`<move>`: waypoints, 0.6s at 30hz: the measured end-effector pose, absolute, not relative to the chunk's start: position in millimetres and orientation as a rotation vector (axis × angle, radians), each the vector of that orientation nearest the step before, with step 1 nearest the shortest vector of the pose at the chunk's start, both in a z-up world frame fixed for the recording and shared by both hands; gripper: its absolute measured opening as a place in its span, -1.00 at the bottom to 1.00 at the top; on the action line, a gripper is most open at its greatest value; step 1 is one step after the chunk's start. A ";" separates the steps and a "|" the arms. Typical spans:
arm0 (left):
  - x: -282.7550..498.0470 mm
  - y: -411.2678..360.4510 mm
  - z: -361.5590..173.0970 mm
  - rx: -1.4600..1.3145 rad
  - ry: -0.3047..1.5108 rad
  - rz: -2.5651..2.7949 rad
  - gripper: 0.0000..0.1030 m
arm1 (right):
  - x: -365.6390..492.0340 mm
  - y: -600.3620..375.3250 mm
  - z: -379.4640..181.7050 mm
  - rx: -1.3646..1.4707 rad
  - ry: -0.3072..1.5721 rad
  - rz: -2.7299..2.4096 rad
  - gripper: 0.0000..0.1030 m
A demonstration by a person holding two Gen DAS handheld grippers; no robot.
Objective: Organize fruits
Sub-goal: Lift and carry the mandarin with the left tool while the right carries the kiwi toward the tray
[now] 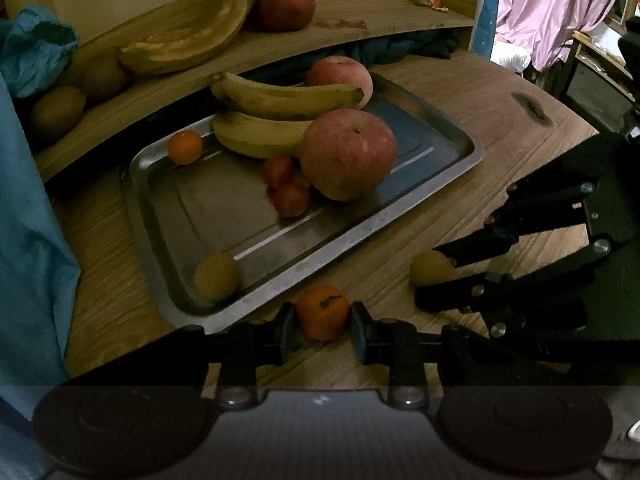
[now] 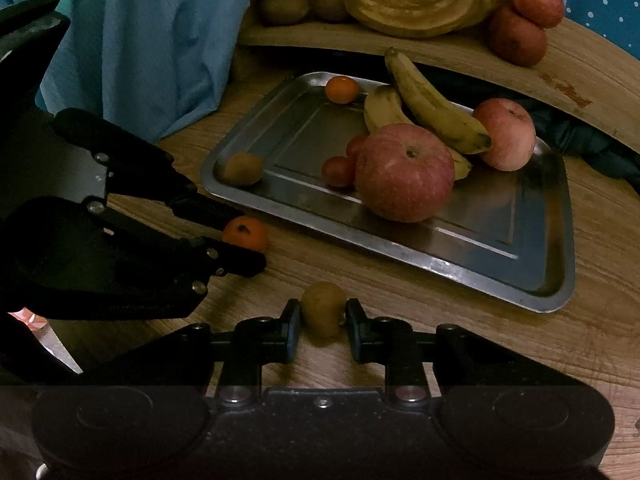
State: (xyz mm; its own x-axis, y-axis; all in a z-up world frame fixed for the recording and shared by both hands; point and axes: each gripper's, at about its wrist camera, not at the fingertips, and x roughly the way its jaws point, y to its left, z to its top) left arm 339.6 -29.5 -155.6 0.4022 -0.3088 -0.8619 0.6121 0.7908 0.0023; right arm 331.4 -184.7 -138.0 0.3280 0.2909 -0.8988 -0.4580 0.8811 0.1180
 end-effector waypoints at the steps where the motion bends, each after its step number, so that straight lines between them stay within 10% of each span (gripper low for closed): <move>1: 339.8 -30.1 -155.6 0.341 1.000 -0.599 -0.37 | 331.3 -185.3 -137.9 -0.165 1.136 0.492 -0.50; 18: 335.9 -37.7 -152.3 0.328 1.007 -0.597 -0.39 | 331.1 -194.5 -133.8 -0.118 1.128 0.495 -0.50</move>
State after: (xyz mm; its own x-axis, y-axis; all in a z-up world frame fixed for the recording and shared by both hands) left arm 335.9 -37.7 -152.3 0.3951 -0.3148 -0.8630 0.6061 0.7953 -0.0126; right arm 331.1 -194.5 -133.8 0.3331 0.3195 -0.8871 -0.4368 0.8861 0.1552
